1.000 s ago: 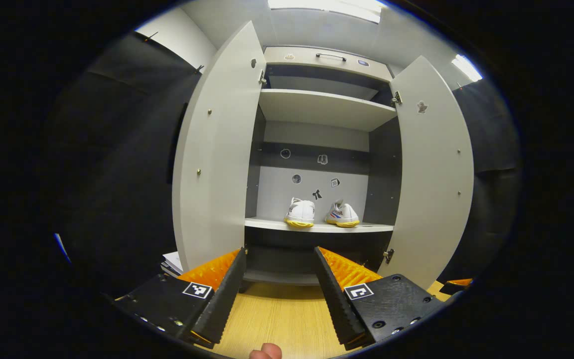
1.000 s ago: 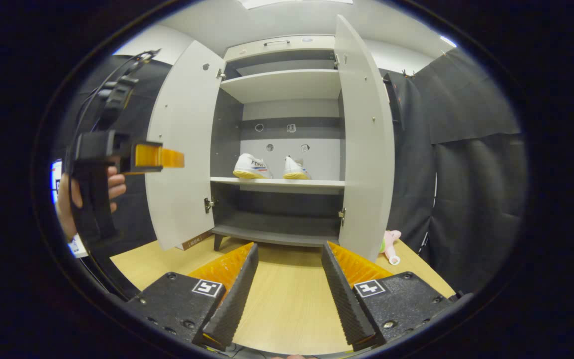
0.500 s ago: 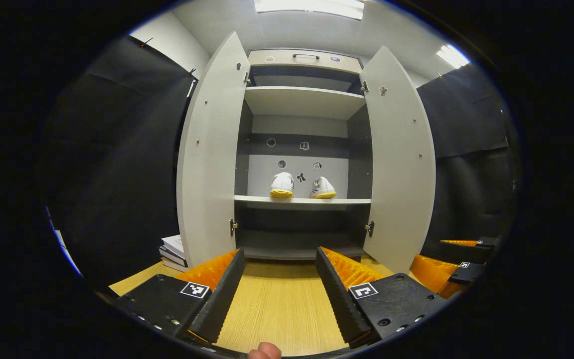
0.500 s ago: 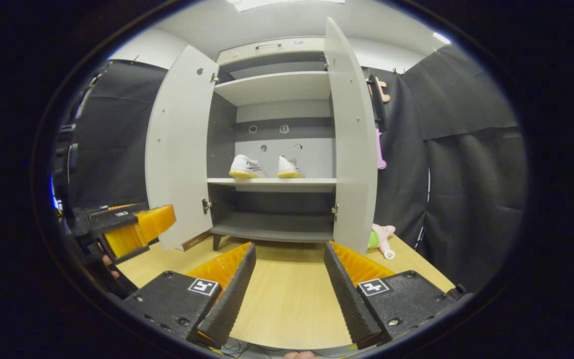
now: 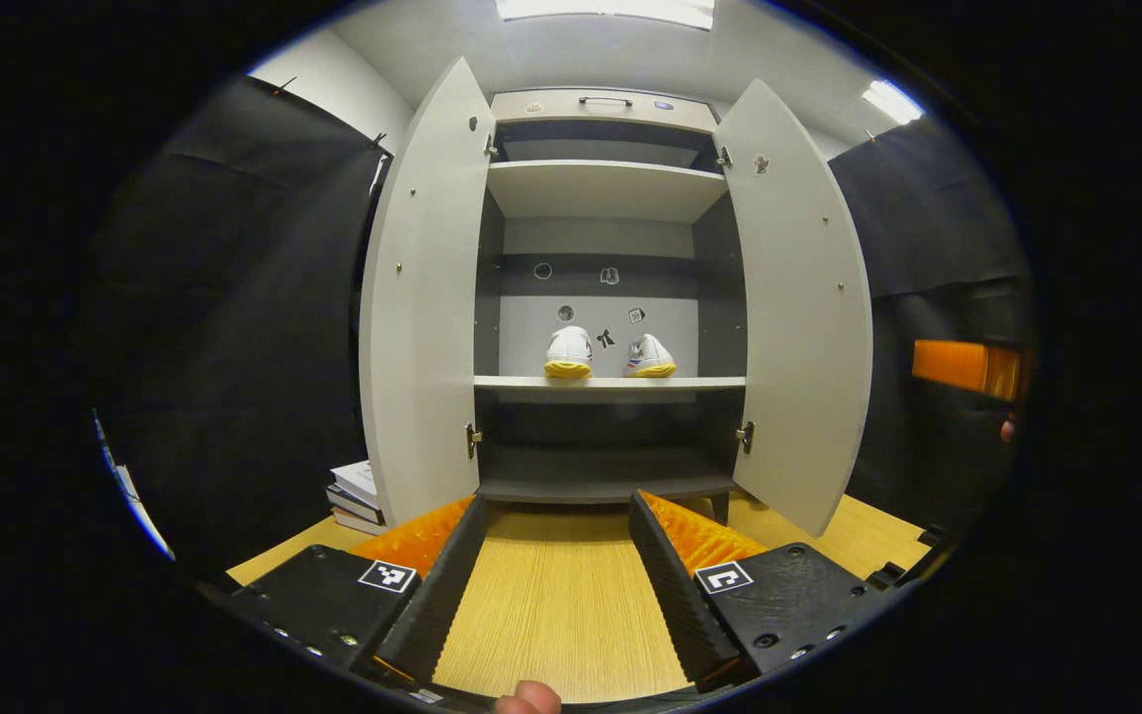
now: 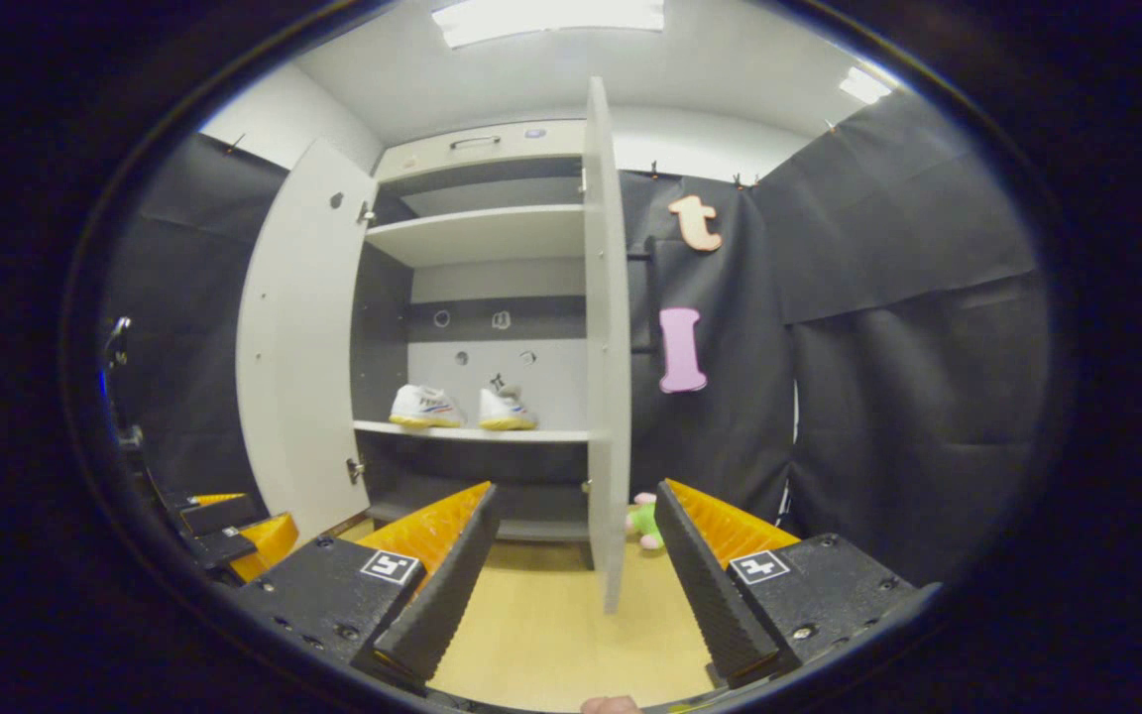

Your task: Grab one shoe with the right hand and put it into the shoe cabinet, grab the other shoe with the left hand and put it into the shoe cabinet; then close the right door with the right hand and the left door with the left hand.

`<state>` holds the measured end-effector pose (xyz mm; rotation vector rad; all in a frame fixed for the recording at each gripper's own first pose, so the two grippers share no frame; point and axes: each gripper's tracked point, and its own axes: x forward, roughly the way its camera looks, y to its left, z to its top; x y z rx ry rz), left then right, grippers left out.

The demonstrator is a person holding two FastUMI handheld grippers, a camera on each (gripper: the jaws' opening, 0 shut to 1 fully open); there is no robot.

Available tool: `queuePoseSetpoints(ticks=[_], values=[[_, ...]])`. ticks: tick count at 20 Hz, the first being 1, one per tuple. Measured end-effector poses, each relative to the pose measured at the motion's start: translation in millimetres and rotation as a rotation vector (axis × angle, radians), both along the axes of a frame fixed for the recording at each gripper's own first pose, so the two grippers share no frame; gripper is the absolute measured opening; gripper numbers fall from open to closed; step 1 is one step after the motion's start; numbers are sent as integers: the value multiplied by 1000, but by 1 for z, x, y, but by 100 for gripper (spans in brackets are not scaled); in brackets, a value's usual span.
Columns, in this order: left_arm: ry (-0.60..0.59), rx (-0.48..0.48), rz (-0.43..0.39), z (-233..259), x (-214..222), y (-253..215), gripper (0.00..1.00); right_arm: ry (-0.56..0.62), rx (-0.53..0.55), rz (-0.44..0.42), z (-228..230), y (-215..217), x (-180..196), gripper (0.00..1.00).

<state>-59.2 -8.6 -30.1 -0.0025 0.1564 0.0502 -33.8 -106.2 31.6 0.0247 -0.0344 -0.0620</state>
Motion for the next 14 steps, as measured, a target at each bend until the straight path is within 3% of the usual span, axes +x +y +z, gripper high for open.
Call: queuePoseSetpoints(ticks=[6, 14], values=[[6, 14, -12, -6, -2, -5, 87, -97, 18, -159, 62, -82, 30, 98], [17, 26, -11, -9, 0, -9, 87, -149, 8, -175, 124, -119, 97, 99]])
